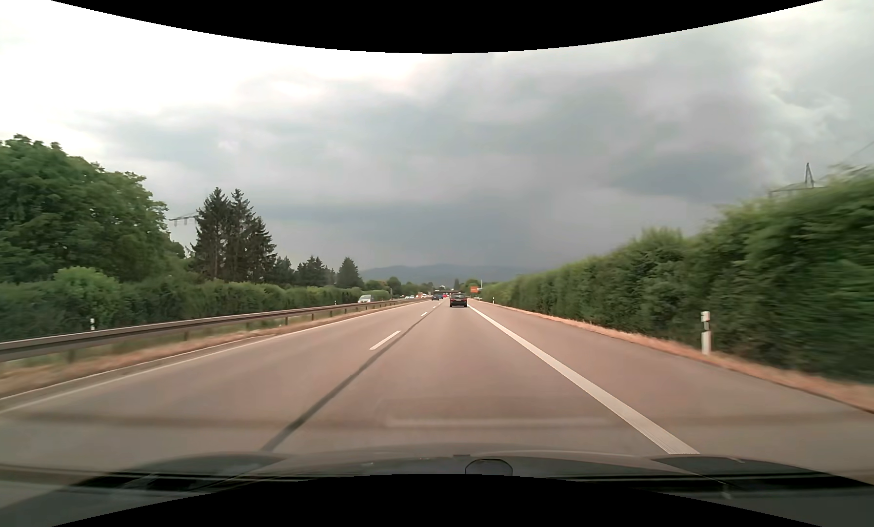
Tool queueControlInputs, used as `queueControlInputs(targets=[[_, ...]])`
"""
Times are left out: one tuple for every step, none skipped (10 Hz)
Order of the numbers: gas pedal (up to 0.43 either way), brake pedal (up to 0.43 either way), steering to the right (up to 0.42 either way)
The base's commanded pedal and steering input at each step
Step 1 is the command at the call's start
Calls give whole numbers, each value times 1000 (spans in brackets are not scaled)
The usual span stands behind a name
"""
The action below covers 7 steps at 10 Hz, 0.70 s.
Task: Follow the waypoints while adhering to traffic rules and regulations
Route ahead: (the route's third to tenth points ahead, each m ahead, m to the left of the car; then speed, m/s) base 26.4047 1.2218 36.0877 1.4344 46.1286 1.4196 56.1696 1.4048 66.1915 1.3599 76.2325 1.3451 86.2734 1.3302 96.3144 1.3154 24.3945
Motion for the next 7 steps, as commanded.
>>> queueControlInputs(targets=[[118, 0, -1], [118, 0, -1], [110, 0, -1], [110, 0, -1], [110, 0, -1], [110, 0, -1], [110, 0, -1]])
